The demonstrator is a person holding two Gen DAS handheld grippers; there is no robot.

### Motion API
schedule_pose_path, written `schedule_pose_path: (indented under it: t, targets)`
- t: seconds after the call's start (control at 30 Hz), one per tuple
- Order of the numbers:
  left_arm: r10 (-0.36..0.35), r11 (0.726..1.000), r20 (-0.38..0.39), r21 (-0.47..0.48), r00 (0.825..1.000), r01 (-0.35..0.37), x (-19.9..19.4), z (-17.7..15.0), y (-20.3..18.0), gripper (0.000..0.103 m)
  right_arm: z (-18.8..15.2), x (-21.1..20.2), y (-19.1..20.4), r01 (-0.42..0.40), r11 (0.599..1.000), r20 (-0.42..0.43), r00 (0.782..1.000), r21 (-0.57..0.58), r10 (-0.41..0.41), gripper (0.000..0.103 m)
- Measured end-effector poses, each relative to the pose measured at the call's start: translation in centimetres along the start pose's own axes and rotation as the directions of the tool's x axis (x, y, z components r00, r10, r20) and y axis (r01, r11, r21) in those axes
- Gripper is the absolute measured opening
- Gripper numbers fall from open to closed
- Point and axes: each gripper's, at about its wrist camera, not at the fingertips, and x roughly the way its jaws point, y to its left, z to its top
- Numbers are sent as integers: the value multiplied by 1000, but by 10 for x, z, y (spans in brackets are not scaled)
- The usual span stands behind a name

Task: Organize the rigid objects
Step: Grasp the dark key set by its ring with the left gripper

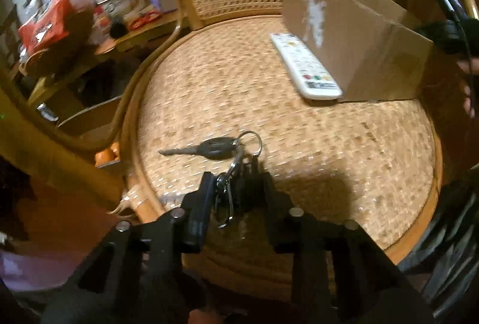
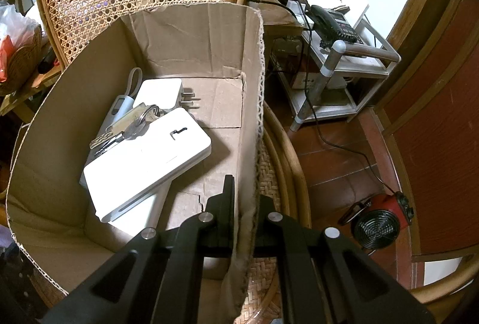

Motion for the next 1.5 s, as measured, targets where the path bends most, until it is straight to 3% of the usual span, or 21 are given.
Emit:
schedule_pose_path:
  t: [0.07, 0.43, 1.2, 1.37, 1.43, 1.5]
  targets:
    - [-38, 999, 8, -18, 999, 38, -3, 3, 1, 21, 0, 0, 0, 0, 1000, 1, 1000, 0, 0, 8]
    - [-41, 999, 18, -17, 999, 42, -5, 15, 0, 8, 0, 0, 0, 1, 1000, 1, 1000, 0, -1, 8]
    - [-37, 999, 66, 3, 997, 37, -29, 39, -3, 2, 0, 0, 1, 1, 1000, 0, 1000, 0, -1, 8]
    - [-70, 997, 45, -24, 996, 71, -18, 33, -2, 7, 0, 0, 1, 1, 1000, 1, 1000, 0, -1, 8]
    - [-73, 997, 15, -26, 997, 74, -8, 31, -4, 20, 0, 0, 1, 1, 1000, 0, 1000, 0, -1, 8]
    - [-51, 999, 16, -19, 999, 51, -3, 29, -6, 23, 0, 0, 1, 1, 1000, 0, 1000, 0, -1, 8]
